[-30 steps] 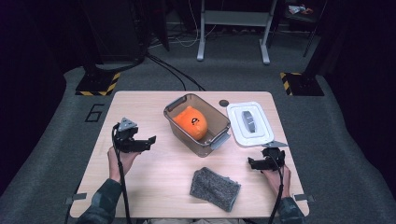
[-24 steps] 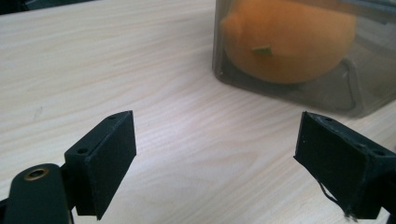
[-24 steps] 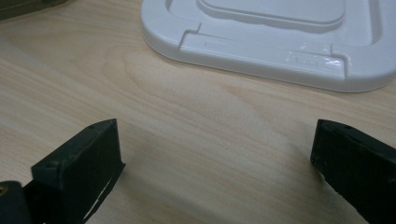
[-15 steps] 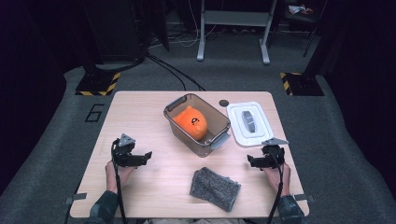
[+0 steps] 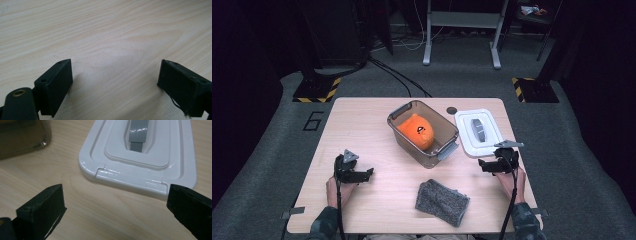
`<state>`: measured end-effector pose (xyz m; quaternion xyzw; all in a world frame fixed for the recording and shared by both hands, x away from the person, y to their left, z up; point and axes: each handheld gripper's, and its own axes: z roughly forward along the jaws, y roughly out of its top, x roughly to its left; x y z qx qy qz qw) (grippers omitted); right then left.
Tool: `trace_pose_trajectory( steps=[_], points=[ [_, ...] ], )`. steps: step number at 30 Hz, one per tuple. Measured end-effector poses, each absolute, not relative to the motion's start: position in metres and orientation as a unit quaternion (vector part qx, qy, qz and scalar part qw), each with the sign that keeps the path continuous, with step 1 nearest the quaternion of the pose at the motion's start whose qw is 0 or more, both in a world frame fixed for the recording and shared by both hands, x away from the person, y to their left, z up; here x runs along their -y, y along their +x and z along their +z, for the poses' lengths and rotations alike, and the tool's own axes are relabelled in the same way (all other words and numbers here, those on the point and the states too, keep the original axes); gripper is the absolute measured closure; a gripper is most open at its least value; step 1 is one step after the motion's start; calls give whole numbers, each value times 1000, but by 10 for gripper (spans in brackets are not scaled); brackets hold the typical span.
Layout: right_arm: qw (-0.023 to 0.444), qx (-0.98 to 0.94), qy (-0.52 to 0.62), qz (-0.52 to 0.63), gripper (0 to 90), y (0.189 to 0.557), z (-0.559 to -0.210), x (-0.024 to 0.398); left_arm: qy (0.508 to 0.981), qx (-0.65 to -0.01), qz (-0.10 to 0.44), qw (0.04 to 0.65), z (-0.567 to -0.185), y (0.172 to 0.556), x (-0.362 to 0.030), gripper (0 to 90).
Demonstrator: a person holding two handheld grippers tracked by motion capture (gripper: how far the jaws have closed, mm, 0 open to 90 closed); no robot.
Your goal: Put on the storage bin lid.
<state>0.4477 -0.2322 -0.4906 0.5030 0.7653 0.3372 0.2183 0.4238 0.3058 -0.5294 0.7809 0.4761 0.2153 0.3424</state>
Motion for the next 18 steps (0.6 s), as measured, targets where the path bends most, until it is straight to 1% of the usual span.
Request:
trace_pose_trajectory(
  steps=[6, 18],
  points=[
    [221, -766, 502, 336, 4, 459, -485, 233, 780, -476, 215, 344, -530, 424, -306, 120],
    [219, -763, 509, 334, 1, 495, -473, 227, 781, -476, 215, 343, -529, 424, -304, 123]
  ],
)
